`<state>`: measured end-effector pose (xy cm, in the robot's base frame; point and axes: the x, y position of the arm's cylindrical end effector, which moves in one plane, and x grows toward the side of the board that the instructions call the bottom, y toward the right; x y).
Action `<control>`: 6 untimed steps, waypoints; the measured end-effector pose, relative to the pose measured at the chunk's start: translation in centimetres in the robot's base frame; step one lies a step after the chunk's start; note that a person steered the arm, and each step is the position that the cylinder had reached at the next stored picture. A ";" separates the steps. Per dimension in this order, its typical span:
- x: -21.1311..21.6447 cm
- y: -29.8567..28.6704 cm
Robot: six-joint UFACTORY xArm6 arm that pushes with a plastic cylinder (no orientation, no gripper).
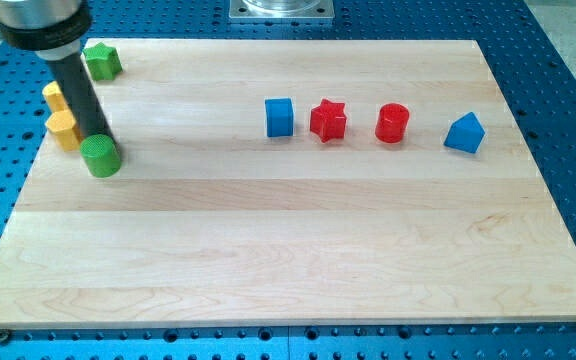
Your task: Adjust the green circle and yellow hexagon
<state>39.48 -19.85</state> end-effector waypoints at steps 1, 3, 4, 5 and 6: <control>0.3 4.8; 3.7 -4.0; 3.9 -0.7; 1.3 0.3; 0.5 -2.2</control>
